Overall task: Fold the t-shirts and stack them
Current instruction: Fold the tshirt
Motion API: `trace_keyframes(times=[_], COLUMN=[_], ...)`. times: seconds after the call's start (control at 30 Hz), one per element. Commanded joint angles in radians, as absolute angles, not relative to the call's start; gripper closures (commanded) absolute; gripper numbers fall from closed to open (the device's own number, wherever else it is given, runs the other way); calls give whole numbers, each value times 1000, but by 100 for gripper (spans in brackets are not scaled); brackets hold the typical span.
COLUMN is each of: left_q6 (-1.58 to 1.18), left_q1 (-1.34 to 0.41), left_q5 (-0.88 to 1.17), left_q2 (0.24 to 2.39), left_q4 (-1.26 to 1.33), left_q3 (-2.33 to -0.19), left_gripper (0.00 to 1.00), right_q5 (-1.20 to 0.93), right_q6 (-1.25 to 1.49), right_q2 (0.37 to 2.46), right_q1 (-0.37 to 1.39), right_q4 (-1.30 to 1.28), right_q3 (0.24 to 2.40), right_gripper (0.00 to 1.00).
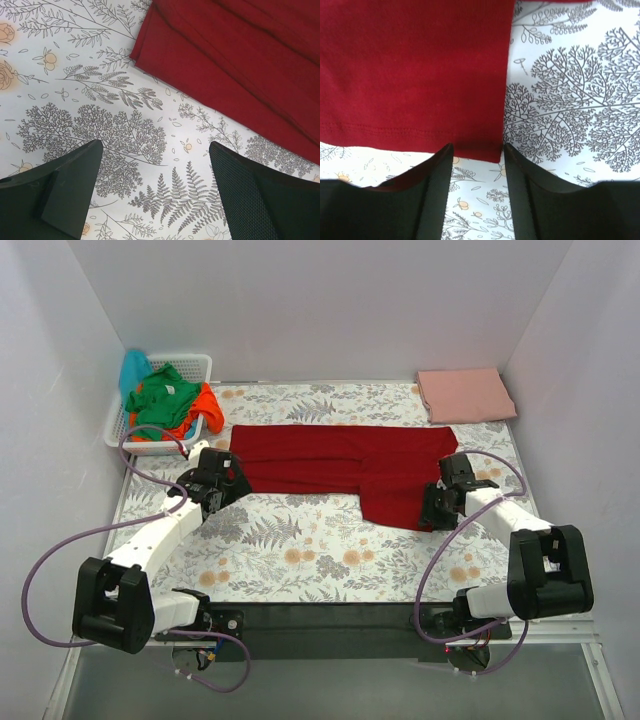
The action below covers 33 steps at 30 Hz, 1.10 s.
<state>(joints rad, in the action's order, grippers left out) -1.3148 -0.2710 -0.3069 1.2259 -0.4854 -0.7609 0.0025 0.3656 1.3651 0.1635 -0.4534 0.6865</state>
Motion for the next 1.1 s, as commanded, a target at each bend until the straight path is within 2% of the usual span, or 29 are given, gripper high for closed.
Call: trace_keyframes(times=[0.0, 0.07, 0.1, 0.17, 0.2, 0.23, 0.33, 0.47, 0.8, 1.07], left_q6=[-1292, -1296, -1298, -1298, -1298, -1299, -1301, -1305, -1305, -1304], left_q1=[-275, -276, -276, -276, -276, -276, -276, -276, -276, -276], left_q5=[-359, -357, -356, -356, -356, -356, -359, -367, -371, -364], left_q2=[1236, 1232, 1227, 1223, 1223, 1224, 1227, 1221, 1244, 1276], left_q4=[-459, -459, -457, -457, -456, -457, -459, -457, -456, -456], left_q3=[-792, -788, -785, -782, -784, -785, -788, -781, -781, -784], left_gripper=[12, 13, 13, 13, 12, 13, 13, 13, 13, 12], right_q5=[44, 60, 61, 55, 49, 43, 14, 14, -60, -90], right_q6=[403, 405, 405, 400, 396, 394, 384, 370, 377, 417], right_q2=[1407, 1414, 1419, 1417, 1411, 1405, 1399, 1437, 1793, 2011], right_q1=[187, 198, 199, 198, 199, 199, 198, 199, 178, 137], right_q4=[-402, -400, -400, -403, -408, -413, -423, -426, -420, -419], right_q3=[681, 681, 683, 693, 701, 728, 796, 990, 1447, 1695], right_gripper=[52, 55, 66, 81, 95, 99, 99, 99, 99, 99])
